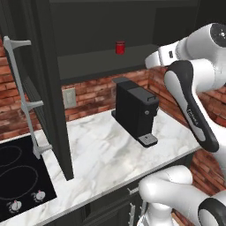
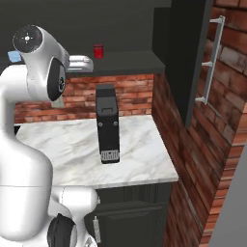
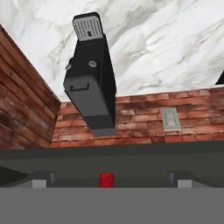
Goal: Pick the avocado and bread from the counter and place them on the plate. Then pick the jam from the cabinet and place it next to the plate. Lastly close the cabinet door.
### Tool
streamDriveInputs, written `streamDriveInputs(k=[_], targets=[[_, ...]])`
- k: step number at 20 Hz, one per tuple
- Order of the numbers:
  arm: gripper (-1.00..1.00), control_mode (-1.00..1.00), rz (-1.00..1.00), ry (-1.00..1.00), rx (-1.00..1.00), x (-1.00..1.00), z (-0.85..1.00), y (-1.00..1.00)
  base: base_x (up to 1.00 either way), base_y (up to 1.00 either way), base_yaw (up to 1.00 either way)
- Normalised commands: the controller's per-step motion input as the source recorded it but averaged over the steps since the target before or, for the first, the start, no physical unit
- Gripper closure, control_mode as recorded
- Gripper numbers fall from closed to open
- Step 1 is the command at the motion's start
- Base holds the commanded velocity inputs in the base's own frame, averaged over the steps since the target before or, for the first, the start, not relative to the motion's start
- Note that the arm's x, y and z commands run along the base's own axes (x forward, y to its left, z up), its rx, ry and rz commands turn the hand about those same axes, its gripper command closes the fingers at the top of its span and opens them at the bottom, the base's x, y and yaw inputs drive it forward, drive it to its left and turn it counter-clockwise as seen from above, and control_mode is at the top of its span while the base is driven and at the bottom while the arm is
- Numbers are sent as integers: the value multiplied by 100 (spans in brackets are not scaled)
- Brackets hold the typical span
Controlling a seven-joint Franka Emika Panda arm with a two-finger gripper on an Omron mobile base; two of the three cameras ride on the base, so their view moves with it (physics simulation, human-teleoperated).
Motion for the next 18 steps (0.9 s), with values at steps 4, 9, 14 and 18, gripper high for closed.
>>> streamDriveInputs(k=[4, 9, 14, 18], targets=[[-100, -100, 4, 0, 0, 42, 0, 0, 0, 0, 0], [-100, -100, 4, 0, 0, 43, 0, 0, 0, 0, 0], [-100, -100, 3, 1, 0, 39, 0, 0, 0, 0, 0], [-100, -100, 2, 3, 0, 37, 0, 0, 0, 0, 0]])
